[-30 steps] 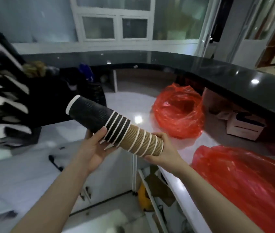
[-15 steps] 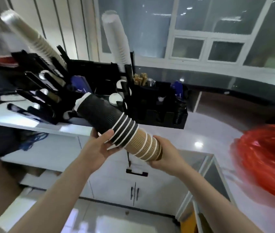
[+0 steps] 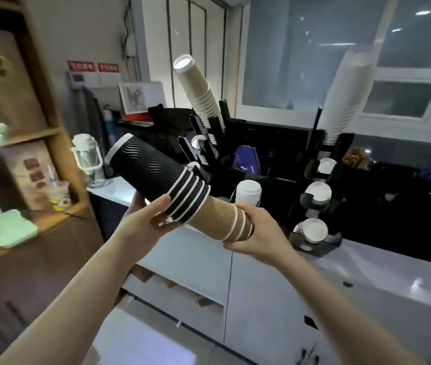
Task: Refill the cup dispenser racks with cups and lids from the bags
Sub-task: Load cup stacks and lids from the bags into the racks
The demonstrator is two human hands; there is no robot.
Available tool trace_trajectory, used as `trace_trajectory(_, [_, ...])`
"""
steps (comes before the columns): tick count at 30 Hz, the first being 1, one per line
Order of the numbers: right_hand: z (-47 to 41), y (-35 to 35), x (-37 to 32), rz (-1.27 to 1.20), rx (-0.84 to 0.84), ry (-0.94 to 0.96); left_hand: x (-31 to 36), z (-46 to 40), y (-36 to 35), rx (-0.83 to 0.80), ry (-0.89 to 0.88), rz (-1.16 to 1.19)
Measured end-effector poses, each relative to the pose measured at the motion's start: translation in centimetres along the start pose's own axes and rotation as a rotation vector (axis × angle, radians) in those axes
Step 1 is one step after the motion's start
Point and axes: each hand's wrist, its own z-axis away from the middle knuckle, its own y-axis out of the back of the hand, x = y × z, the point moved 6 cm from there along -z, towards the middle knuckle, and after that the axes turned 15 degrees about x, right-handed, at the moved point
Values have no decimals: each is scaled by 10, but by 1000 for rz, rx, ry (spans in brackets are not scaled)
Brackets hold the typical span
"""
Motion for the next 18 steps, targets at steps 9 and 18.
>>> trace_trajectory(9, [-77, -51, 35, -341, 28, -338, 34, -104, 63, 120, -72, -83])
trace_trajectory(18, [-183, -73, 36, -422, 34, -189, 1, -201, 65, 133, -231, -290])
